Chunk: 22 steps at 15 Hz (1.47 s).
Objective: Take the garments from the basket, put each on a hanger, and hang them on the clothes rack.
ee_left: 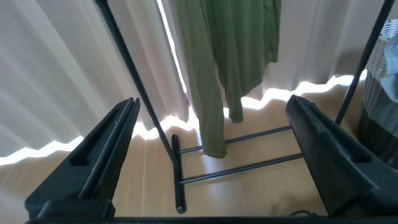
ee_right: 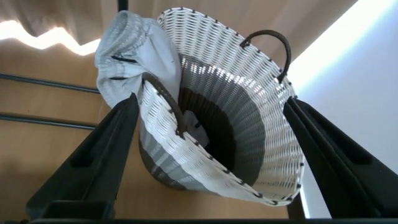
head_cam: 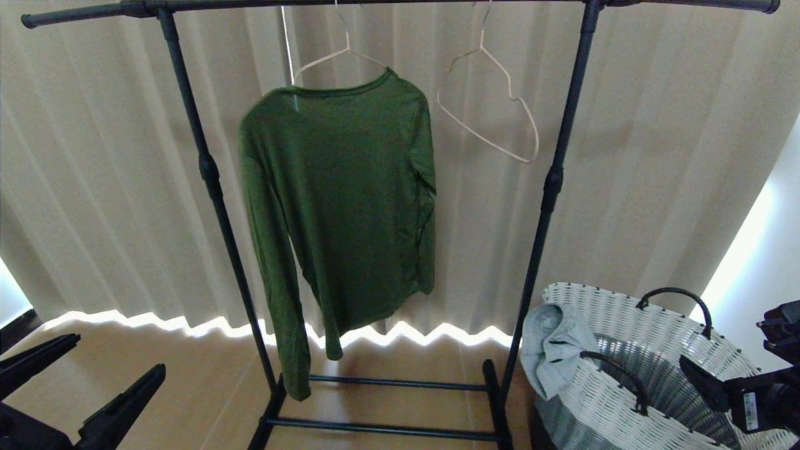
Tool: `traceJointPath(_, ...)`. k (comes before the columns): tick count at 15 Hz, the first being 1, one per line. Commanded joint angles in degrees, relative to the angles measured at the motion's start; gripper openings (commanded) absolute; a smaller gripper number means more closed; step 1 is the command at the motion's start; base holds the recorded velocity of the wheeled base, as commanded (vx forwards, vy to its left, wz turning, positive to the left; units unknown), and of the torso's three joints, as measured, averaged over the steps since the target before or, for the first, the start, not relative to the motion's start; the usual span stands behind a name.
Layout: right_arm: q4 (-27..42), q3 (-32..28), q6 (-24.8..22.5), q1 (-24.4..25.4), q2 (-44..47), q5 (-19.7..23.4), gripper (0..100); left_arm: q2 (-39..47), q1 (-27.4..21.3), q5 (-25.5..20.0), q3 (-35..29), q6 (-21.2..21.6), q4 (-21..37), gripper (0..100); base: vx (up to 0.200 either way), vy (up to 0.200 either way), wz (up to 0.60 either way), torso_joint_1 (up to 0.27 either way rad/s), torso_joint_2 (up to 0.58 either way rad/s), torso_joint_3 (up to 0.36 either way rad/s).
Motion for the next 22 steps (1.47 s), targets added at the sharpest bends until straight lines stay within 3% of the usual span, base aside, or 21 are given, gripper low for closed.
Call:
traceJointPath(1, -0.1, -0.1, 0.1, 0.0, -0.1, 0.0, 100, 0.1, 0.0, 0.0, 0.1, 0.0, 0.0, 100, 0.200, 0.000, 0.00, 0.007, 0.00, 0.007)
traceJointPath(8, 0.0, 0.7, 0.2, -0.1, -0.4, 0.3, 100, -0.1, -0.1, 0.0, -0.1, 0.2, 0.0, 100, 0.200, 0.000, 0.00, 0.005, 0.00, 0.003)
traceJointPath(10, 0.1, 0.9, -1.3, 0.1, 0.1, 2.9, 100, 0.2, -0.4, -0.3, 0.1, 0.3, 0.0, 100, 0.200, 0.000, 0.00, 0.002, 0.00, 0.000)
traceJointPath(14, 0.8, -0.2, -4.0, 0.0, 1.1, 7.3, 100, -0.3, -0.5, -0.7, 0.3, 0.3, -0.1, 100, 0.000, 0.000, 0.00, 0.000, 0.00, 0.000)
traceJointPath(18, 5.4, -7.5, -4.3, 0.6, 9.4, 7.9, 100, 0.1, -0.6, -0.8, 0.4, 0.2, 0.0, 100, 0.000, 0.000, 0.00, 0.000, 0.00, 0.000)
traceJointPath(22, 19.7, -18.7, -4.2, 4.4, 16.9, 8.2, 100, 0.1, -0.6, -0.9, 0.5, 0.2, 0.0, 100, 0.000, 0.000, 0.00, 0.000, 0.00, 0.000)
